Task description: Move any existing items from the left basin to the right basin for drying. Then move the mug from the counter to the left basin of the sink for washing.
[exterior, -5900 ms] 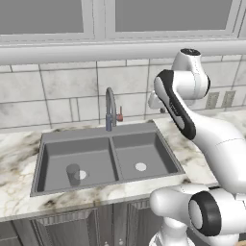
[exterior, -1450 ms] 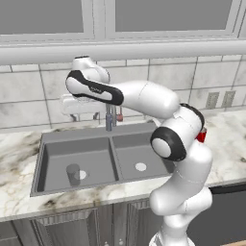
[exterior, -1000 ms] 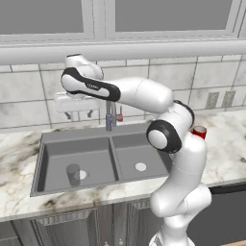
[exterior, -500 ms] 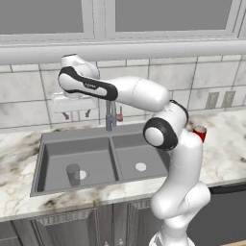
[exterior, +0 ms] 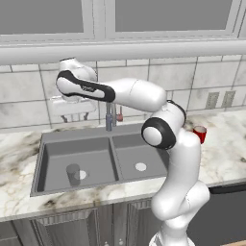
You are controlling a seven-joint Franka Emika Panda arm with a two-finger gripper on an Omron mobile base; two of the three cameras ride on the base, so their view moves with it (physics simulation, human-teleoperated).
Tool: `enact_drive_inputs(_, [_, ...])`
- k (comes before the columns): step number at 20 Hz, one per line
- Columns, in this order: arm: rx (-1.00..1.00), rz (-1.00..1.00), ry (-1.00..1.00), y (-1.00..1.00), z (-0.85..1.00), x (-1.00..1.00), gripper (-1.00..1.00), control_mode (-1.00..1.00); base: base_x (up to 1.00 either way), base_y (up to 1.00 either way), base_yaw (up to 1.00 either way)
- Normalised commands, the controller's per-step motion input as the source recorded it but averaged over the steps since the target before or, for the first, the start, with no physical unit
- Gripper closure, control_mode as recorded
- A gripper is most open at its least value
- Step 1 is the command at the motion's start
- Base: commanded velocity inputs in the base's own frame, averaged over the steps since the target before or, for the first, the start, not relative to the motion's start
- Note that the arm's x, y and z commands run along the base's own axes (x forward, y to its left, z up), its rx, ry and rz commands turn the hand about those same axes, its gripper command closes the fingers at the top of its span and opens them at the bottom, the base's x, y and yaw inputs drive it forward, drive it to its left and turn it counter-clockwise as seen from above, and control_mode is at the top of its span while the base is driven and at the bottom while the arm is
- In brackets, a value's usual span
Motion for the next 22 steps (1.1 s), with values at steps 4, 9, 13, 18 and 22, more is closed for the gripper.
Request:
enact_drive_inputs(4, [0.00,0.00,-0.01,0.00,-0.18,-0.09,-1.00,-1.00,0.00,0.00,0.00])
enact_drive_inputs(9, [0.00,0.00,-0.05,0.00,-0.16,-0.11,-1.00,-1.00,0.00,0.00,0.00])
enact_drive_inputs(13, [0.00,0.00,-0.08,0.06,-0.19,-0.19,-1.00,-1.00,0.00,0.00,0.00])
enact_drive_inputs(18, [0.01,0.00,-0.05,0.08,-0.18,-0.10,-1.00,-1.00,0.00,0.00,0.00])
enact_drive_inputs(22, [0.08,0.00,-0.07,0.00,-0.17,-0.06,-1.00,-1.00,0.00,0.00,0.00])
